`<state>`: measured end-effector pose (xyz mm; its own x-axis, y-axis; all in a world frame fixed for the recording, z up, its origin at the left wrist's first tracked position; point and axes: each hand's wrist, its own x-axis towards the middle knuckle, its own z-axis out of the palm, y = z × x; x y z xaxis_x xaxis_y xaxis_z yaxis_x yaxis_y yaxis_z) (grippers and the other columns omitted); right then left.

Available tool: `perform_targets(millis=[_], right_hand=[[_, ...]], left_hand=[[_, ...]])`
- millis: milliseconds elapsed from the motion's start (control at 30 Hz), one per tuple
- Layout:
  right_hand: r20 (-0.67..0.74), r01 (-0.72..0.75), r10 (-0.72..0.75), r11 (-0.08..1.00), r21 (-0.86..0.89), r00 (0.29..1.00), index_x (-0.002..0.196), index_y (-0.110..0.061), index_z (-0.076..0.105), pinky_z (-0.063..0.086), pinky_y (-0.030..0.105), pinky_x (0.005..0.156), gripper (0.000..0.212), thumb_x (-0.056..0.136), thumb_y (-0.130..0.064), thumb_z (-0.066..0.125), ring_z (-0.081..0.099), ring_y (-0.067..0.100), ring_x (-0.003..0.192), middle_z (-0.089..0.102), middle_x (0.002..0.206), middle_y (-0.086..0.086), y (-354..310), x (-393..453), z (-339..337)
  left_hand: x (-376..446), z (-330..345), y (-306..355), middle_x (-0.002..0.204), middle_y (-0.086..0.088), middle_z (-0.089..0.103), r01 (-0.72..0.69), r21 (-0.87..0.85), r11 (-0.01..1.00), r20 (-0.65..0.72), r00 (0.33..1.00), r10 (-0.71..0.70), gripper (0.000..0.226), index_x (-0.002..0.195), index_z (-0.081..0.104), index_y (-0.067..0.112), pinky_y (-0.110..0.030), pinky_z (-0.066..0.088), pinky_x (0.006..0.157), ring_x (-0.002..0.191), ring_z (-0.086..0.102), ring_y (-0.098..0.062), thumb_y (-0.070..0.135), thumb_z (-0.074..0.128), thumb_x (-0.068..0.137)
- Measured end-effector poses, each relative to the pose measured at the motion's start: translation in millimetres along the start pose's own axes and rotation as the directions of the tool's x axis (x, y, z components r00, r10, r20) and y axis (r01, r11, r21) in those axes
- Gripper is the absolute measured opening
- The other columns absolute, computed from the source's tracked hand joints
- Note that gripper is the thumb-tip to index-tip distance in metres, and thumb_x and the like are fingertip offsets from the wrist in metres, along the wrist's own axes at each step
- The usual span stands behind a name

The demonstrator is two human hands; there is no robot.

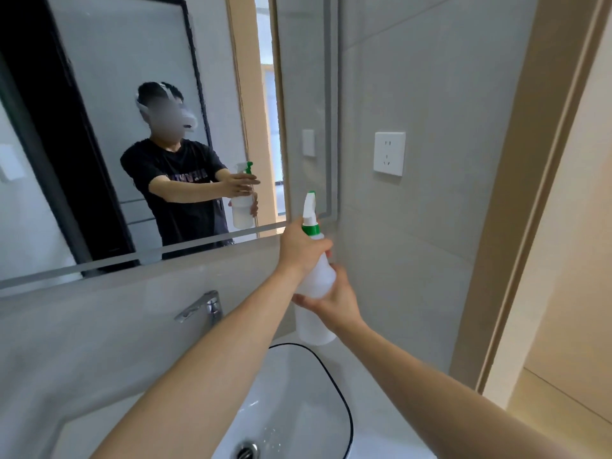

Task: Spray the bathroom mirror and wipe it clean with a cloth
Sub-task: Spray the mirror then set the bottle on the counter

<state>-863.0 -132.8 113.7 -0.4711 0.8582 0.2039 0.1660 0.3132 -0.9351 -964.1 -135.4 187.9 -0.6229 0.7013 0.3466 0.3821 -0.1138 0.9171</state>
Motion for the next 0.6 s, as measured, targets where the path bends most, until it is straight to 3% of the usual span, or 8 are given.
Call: perform_targets(millis=[300,400,500,600], right_hand=[[0.035,-0.075,0.076,0.997,-0.026,0.997,0.118,-0.028,0.039,0.053,0.039,0.085,0.078,0.061,-0.040,0.091,0.063,0.020,0.102,0.063,0.110,-0.006,20.1,-26.2,18.8],[0.043,-0.080,0.081,0.997,-0.023,0.996,0.118,-0.030,0.038,0.051,0.036,0.083,0.079,0.061,-0.039,0.092,0.062,0.020,0.102,0.063,0.111,-0.005,22.6,-33.4,26.0],[0.041,-0.067,0.067,0.998,-0.012,0.997,0.119,-0.029,0.039,0.051,0.033,0.080,0.080,0.061,-0.039,0.092,0.063,0.019,0.102,0.064,0.109,-0.006,23.5,-39.8,34.2],[0.044,-0.058,0.059,0.998,-0.007,0.997,0.119,-0.029,0.038,0.047,0.027,0.073,0.079,0.061,-0.039,0.092,0.062,0.017,0.099,0.064,0.107,-0.007,21.3,-43.7,43.5]], left_hand=[[-25.1,-10.5,-29.8,0.076,-0.007,0.065,0.078,0.011,0.997,-0.004,0.997,-0.078,0.032,0.088,0.063,0.009,-0.051,0.061,0.066,0.070,0.070,-0.040,0.007,0.070,0.057],[-31.8,-16.2,-37.0,0.077,-0.008,0.065,0.080,0.015,0.997,-0.026,0.996,-0.080,0.028,0.090,0.063,0.004,-0.043,0.060,0.060,0.059,0.068,-0.031,-0.001,0.069,0.062],[-37.1,-24.3,-41.0,0.069,-0.005,0.063,0.054,0.045,0.998,-0.035,0.998,-0.053,0.023,0.083,0.061,0.008,-0.031,0.053,0.055,0.060,0.070,-0.031,0.001,0.069,0.062],[-41.0,-34.6,-40.6,0.070,-0.008,0.062,0.040,0.043,0.998,-0.034,0.999,-0.039,0.025,0.083,0.060,0.007,-0.034,0.056,0.057,0.062,0.070,-0.033,0.003,0.069,0.061]])
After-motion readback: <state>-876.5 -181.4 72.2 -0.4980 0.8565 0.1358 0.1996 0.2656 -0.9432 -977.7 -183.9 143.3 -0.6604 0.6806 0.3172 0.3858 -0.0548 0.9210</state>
